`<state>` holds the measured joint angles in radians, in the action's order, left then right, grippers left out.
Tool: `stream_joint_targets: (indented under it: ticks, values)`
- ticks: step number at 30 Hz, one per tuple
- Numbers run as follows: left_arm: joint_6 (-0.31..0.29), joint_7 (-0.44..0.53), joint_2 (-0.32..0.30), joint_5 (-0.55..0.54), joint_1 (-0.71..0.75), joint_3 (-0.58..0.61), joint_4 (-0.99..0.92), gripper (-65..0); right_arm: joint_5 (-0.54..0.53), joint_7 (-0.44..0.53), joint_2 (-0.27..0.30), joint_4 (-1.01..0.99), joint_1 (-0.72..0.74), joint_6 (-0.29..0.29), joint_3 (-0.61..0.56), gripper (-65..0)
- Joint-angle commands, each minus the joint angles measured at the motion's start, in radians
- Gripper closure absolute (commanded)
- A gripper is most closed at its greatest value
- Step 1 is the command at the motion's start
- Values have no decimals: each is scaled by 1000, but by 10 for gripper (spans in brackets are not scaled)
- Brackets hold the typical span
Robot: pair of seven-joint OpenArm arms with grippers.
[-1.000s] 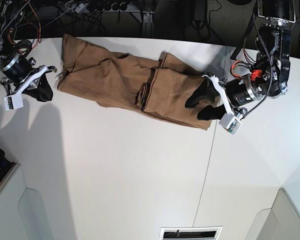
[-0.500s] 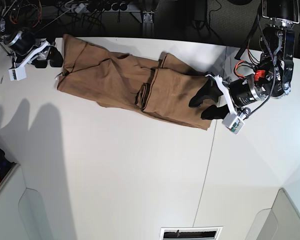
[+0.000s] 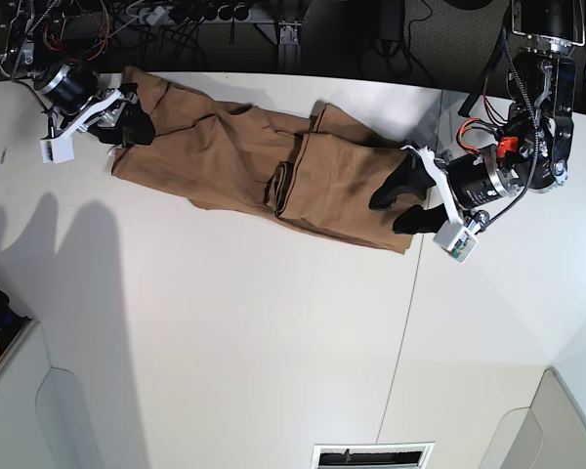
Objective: Layout the t-shirt on the table in an organized manner, then fold the t-shirt properly
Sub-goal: 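Release the left gripper and regrasp the folded end, pushing it toward the right gripper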
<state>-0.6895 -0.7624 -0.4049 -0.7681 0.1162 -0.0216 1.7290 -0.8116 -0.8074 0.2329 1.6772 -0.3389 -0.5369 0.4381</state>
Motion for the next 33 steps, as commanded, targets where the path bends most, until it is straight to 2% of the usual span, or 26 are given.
stream_joint_targets:
  ticks: [1, 11, 16, 18, 23, 25, 29, 33]
  values:
    - [-9, 21, -11, -20, -14, -6, 16, -371, -19, 18, 2, 11, 1, -13, 5, -384]
    - [-9, 21, -11, -21, -14, -6, 16, -371, -1, 24, -84, 9, 28, -13, 5, -384]
    - [-9, 21, -11, -21, -13, -6, 16, -371, 8, 29, -90, 7, 45, -12, 5, -380]
    - [-9, 21, -11, -21, -14, -6, 16, -371, 8, 31, -90, 6, 48, -10, 5, -328]
    - [-9, 21, -11, -33, -14, -9, 16, -371, 8, 48, -90, 6, 49, -10, 5, -120]
    - [-9, 21, -11, -45, -14, -24, 16, -371, 29, 54, -90, 6, 50, -10, 5, -11]
    - [-9, 20, -11, -84, -14, -92, 17, -371, 109, 106, -82, 6, 50, -14, 5, 0]
    - [-9, -10, -11, -87, -13, -166, 17, -371, 127, 130, -45, 6, 54, -13, 20, 0]
